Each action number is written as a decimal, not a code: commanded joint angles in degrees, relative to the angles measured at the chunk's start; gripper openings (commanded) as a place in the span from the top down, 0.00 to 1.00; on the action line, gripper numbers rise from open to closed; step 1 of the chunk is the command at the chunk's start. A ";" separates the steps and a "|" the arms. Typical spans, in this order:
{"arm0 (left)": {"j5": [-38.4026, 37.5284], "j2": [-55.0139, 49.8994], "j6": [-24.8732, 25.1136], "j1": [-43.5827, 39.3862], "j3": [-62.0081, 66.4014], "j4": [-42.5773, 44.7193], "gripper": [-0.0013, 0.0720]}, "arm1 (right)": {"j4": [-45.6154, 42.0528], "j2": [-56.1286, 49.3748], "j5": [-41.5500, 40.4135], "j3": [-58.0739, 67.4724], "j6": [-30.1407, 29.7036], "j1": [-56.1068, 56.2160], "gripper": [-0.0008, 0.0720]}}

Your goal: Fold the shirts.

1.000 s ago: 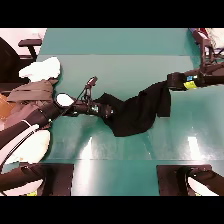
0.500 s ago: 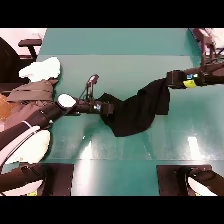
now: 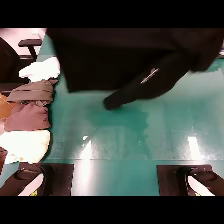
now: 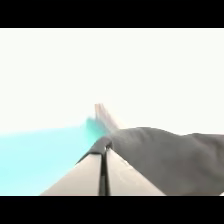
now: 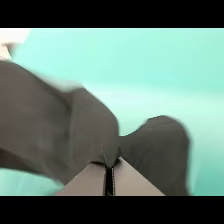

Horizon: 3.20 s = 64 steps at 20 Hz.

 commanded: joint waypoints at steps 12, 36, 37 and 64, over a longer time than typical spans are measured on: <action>-16.17 4.72 -15.58 4.09 29.94 13.66 0.95 | -0.28 8.24 -3.17 10.03 -2.73 -0.70 0.96; 0.76 -32.48 -18.56 4.72 -16.59 23.04 0.21 | 13.49 -50.34 1.11 5.66 -11.56 -10.54 0.40; -3.10 -32.46 -18.01 5.81 -14.53 23.61 0.21 | 17.70 -48.09 1.86 3.04 -13.27 -12.26 0.40; -28.59 -16.59 -19.45 13.44 -53.79 26.80 0.42 | 24.33 -3.08 3.61 -49.77 -17.09 -19.15 0.40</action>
